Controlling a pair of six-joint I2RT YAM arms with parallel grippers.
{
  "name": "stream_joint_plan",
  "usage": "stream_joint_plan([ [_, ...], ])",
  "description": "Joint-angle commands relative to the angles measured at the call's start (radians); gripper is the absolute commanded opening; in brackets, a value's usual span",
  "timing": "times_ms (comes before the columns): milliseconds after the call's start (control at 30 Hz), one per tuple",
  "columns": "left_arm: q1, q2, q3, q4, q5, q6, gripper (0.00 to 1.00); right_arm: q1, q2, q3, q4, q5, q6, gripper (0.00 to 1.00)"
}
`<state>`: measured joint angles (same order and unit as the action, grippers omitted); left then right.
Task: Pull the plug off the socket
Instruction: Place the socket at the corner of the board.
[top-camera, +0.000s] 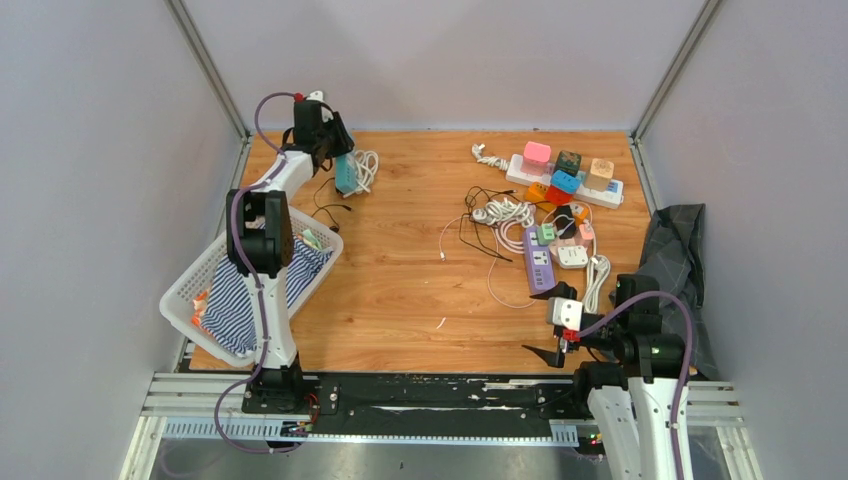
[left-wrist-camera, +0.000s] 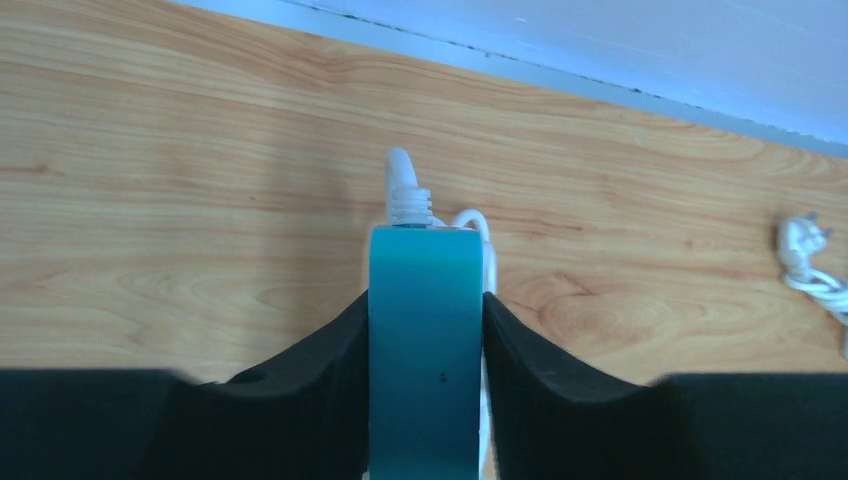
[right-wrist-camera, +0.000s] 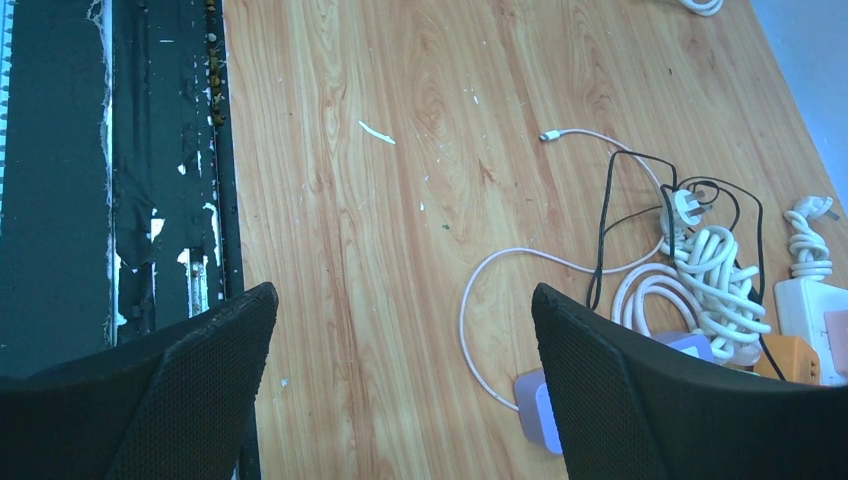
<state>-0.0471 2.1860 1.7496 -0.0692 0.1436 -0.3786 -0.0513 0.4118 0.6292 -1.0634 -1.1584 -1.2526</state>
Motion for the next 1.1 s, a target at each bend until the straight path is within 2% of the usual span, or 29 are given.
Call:
stream_joint_plan([
  [0,0.009,-0.002,0.013,0.0,-0.108,-0.013,0.51,-0.015,0.012,-0.01,0.002,0.006,0.01,0.98],
  [33,0.009,-0.015,-0.01,0.019,-0.129,-0.021,0.63,-0.015,0.015,-0.008,0.002,0.007,0.01,0.98],
  [67,0.009,-0.026,-0.035,0.042,-0.14,-0.035,0.81,-0.015,0.019,-0.008,0.001,0.009,0.011,0.98],
  [100,0.009,-0.038,-0.055,0.06,-0.166,-0.058,0.86,-0.016,0.025,-0.008,-0.001,0.012,0.011,0.98],
  [200,0.009,-0.04,-0.063,0.062,-0.2,-0.1,0.87,-0.018,0.038,-0.007,0.0,0.015,0.012,0.98],
  [367,0.01,-0.07,-0.073,0.062,-0.177,-0.143,0.98,-0.018,0.039,-0.006,0.0,0.015,0.012,0.97],
  [633,0.01,-0.17,-0.139,0.05,-0.185,-0.181,1.0,-0.019,0.023,-0.008,0.001,0.014,0.012,0.98],
  [833,0.01,-0.212,-0.105,-0.083,-0.281,-0.207,1.0,-0.019,0.022,-0.008,0.002,0.013,0.012,0.97],
  [1067,0.009,-0.3,-0.163,-0.05,-0.268,-0.221,1.0,-0.02,0.023,-0.008,0.003,0.014,0.012,0.97],
])
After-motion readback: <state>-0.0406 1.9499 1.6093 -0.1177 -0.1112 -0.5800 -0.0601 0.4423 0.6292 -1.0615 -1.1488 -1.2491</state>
